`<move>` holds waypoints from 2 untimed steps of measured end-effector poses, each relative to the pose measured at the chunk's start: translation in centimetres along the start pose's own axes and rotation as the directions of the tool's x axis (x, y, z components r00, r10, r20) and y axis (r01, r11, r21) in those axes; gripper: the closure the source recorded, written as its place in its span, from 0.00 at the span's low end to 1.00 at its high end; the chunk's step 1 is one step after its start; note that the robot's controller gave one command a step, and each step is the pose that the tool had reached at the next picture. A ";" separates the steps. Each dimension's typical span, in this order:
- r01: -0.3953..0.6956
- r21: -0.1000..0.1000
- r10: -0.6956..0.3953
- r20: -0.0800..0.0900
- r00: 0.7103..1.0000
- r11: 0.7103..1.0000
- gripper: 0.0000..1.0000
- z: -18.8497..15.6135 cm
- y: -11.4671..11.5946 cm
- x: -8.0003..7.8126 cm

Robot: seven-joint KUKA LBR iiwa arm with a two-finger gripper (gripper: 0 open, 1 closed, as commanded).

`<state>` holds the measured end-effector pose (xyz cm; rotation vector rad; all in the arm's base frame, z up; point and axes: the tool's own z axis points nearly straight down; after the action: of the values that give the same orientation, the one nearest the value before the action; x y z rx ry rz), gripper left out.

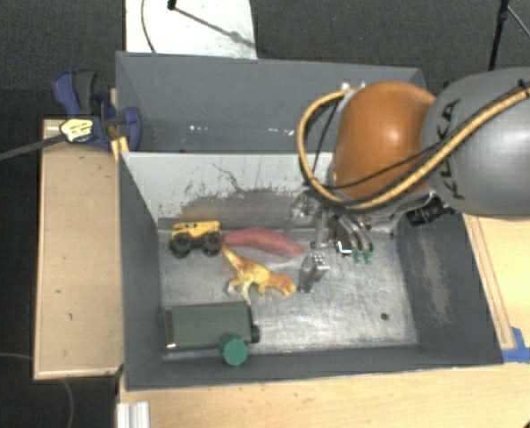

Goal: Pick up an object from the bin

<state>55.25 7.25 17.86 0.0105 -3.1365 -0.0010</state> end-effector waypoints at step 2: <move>0.071 0.000 -0.071 0.009 0.997 0.997 1.00 10.6 0.5 -1.9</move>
Offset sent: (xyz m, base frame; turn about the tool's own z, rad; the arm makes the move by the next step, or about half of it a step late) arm 0.0164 0.0053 -0.1086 -0.0748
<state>57.05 7.81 7.26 0.1220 -3.1427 -0.0023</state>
